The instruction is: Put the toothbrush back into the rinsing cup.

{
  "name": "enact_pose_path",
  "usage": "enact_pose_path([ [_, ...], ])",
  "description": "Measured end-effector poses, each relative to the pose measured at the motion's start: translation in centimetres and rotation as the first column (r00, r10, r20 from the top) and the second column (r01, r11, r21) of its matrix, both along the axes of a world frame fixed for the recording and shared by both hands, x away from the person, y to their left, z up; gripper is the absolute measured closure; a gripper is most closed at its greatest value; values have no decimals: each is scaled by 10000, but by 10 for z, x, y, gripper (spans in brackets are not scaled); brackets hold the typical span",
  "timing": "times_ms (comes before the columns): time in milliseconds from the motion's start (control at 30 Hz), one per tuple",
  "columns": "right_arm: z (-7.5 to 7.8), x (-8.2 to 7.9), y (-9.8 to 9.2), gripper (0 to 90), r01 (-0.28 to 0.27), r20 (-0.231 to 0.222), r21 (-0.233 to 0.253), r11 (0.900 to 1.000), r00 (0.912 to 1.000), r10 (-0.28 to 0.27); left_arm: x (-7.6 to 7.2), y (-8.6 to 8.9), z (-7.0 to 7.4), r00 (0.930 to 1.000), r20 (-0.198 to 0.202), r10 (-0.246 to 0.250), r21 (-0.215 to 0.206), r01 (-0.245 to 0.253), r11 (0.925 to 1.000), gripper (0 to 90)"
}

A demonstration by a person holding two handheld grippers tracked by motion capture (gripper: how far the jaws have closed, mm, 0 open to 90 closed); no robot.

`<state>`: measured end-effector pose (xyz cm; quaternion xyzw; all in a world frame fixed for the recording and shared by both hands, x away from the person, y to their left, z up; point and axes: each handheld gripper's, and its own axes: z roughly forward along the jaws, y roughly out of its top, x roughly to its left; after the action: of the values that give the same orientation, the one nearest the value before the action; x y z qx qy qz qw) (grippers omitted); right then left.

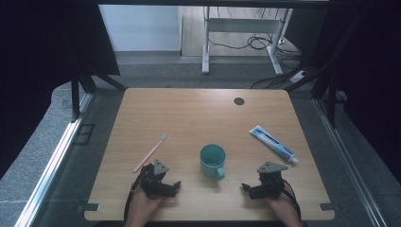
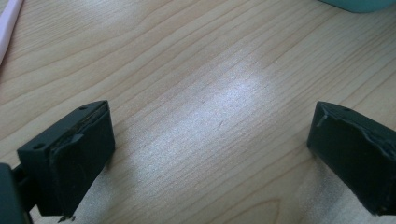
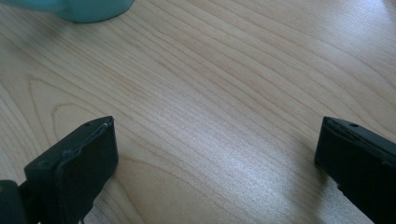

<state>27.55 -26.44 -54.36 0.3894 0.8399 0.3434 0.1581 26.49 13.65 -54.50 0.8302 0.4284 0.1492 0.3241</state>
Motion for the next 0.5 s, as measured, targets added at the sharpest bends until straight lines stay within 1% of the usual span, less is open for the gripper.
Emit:
enact_pose_path([
  [167,0,0,0,0,0,1,1,10000,10000,0,-1,0,0,10000,21,77,-18,-77,10000,17],
  [500,0,0,0,0,2,1,2,10000,10000,-2,-1,0,0,10000,4,15,2,-15,10000,6],
])
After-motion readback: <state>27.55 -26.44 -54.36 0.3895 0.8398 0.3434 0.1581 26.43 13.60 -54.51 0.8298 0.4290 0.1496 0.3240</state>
